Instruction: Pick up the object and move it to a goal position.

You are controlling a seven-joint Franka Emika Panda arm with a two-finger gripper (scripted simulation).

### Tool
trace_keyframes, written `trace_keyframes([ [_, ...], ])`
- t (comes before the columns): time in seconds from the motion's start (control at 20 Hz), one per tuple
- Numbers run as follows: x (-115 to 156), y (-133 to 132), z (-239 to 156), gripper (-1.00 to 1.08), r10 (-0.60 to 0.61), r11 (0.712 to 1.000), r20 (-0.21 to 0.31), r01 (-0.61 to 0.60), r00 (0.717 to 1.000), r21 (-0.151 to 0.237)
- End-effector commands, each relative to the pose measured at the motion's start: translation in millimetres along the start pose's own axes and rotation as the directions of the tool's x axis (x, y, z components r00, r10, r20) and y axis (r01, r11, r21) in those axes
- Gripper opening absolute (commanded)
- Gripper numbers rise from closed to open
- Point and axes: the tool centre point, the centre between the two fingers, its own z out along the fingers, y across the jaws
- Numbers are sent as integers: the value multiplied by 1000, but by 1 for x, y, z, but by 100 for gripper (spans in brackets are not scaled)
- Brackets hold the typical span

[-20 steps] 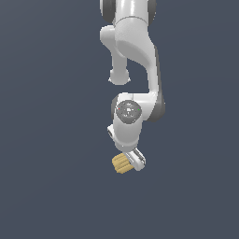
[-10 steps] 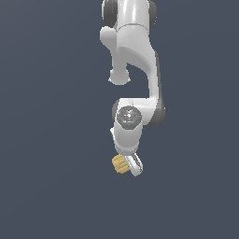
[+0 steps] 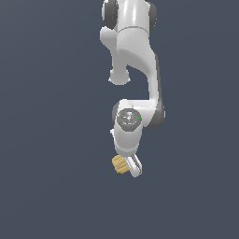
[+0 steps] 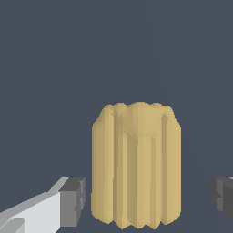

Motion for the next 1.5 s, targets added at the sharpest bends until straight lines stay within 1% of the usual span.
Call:
trace_keyframes([
  [0.0, 0, 1, 9, 100, 1, 1000, 1, -1, 1000, -1],
  [0.3, 0, 2, 40, 100, 4, 1000, 1, -4, 1000, -1],
  [0.6, 0, 0, 45, 100, 4, 1000, 0, -4, 1000, -1],
  [0.65, 0, 0, 45, -100, 4, 1000, 0, -4, 1000, -1],
  [1.1, 0, 0, 45, -100, 4, 1000, 0, -4, 1000, -1],
  [1.15, 6, -2, 35, -100, 9, 1000, -6, -9, 1000, 9],
  [1.45, 9, 2, 27, -100, 9, 1000, -6, -9, 1000, 9],
])
